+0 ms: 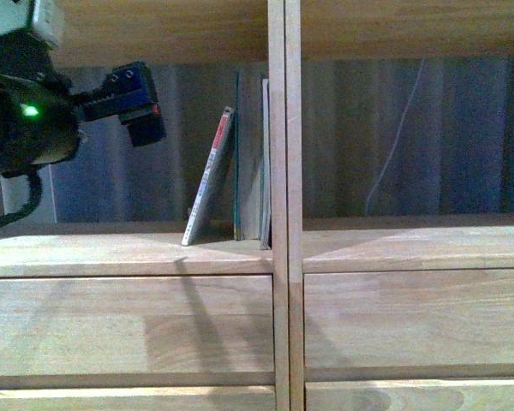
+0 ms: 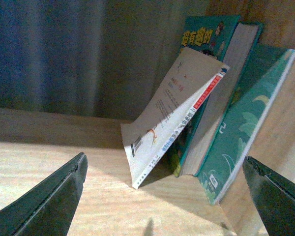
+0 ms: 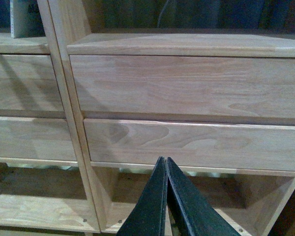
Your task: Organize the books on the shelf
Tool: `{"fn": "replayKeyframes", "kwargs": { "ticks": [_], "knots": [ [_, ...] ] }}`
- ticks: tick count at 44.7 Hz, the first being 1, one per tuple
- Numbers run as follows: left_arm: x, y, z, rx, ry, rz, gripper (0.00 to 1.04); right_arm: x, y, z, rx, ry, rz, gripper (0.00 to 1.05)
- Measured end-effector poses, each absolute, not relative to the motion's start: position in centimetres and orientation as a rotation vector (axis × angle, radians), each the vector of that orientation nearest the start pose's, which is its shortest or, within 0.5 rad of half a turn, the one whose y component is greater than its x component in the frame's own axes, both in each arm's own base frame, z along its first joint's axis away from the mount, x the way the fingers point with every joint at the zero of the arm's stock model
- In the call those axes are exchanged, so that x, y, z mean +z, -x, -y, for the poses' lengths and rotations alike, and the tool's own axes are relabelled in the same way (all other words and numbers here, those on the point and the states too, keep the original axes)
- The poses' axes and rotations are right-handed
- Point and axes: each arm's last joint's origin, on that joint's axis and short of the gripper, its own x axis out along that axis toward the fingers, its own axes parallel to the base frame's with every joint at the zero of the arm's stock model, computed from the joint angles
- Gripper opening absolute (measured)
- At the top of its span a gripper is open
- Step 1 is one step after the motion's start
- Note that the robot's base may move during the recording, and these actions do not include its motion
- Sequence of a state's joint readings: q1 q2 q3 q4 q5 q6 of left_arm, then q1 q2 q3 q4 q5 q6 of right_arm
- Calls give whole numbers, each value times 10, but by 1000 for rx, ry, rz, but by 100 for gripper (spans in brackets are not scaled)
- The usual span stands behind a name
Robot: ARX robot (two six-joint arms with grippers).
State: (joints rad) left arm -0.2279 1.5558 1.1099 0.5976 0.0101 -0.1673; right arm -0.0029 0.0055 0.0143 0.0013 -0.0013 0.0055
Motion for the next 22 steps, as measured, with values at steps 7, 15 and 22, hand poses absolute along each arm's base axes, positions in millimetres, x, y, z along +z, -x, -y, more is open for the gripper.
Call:
{"fn": "replayKeyframes", "kwargs": {
  "ticks": [7, 15, 22],
  "knots": [
    [347, -288, 79, -234, 161, 199, 97, 168, -97, 0, -2, -6, 10, 3],
    [356, -217, 73, -174, 115, 231, 97, 168, -97, 0, -2, -6, 10, 3],
    [346, -174, 56, -100, 85, 201, 97, 168, -97, 0, -1, -6, 10, 3]
  ]
}}
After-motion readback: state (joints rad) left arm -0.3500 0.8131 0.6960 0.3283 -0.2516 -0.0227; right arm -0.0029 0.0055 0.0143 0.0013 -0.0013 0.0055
